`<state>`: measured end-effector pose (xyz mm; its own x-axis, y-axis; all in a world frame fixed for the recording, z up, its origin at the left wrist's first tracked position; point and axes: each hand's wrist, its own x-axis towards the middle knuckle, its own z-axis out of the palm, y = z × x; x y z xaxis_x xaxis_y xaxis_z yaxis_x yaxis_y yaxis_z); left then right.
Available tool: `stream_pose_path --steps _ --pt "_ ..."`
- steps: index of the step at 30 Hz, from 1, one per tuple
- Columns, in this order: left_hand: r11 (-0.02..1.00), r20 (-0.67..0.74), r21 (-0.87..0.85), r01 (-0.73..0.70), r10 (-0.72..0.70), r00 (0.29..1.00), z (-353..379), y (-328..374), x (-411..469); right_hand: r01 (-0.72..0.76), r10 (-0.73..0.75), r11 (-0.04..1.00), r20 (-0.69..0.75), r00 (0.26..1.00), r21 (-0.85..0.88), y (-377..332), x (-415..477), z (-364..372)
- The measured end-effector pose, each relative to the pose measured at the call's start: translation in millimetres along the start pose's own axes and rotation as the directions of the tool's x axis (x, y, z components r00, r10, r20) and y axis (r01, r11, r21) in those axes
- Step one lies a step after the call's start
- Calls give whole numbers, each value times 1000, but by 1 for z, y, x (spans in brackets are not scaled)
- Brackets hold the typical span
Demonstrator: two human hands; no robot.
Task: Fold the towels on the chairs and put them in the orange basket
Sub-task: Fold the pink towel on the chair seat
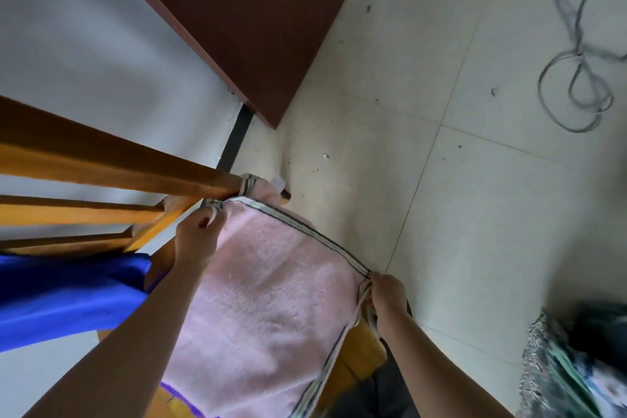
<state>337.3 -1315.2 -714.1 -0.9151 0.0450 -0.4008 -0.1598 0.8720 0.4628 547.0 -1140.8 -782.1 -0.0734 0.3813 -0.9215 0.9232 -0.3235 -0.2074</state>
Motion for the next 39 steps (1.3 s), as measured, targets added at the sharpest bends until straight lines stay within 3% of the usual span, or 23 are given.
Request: stream_pose_path --steps 4,8,10,12,14,16,18,22,26,29,32,39 --pt "983 -82 -137 -125 114 990 -5 30 -27 -131 128 985 35 991 114 5 10 1" --pt "931 29 -90 -353 357 934 -3 51 -40 -299 267 939 190 945 171 -2 7 12" --pt "916 100 -63 -397 402 910 8 68 -24 -330 277 913 228 933 241 -3 7 12" --pt "916 203 26 -400 387 900 25 80 2 -355 278 880 264 924 314 -3 9 12" --pt "895 268 249 -370 303 915 40 80 31 -361 264 859 291 920 362 1 15 12" --pt "816 385 458 -353 176 906 50 79 49 -371 244 824 323 914 428 1 18 10" --pt "757 462 555 -346 67 885 53 80 53 -363 209 791 340 917 492 -1 17 7" --pt "689 428 644 -331 34 903 57 87 49 -358 105 722 417 903 593 -2 15 -1" --pt "886 346 432 -171 12 938 43 94 37 -292 12 752 431 902 591 -4 7 -15" --pt "963 311 205 -174 104 945 25 96 10 -213 -4 814 371 929 541 -6 -3 -24" --pt "987 244 16 -160 151 958 -4 88 -22 -113 -44 887 326 944 448 -9 -21 -30" --pt "1000 176 -25 -4 9 984 -55 28 -91 173 -206 976 286 936 134 -9 -69 -37"
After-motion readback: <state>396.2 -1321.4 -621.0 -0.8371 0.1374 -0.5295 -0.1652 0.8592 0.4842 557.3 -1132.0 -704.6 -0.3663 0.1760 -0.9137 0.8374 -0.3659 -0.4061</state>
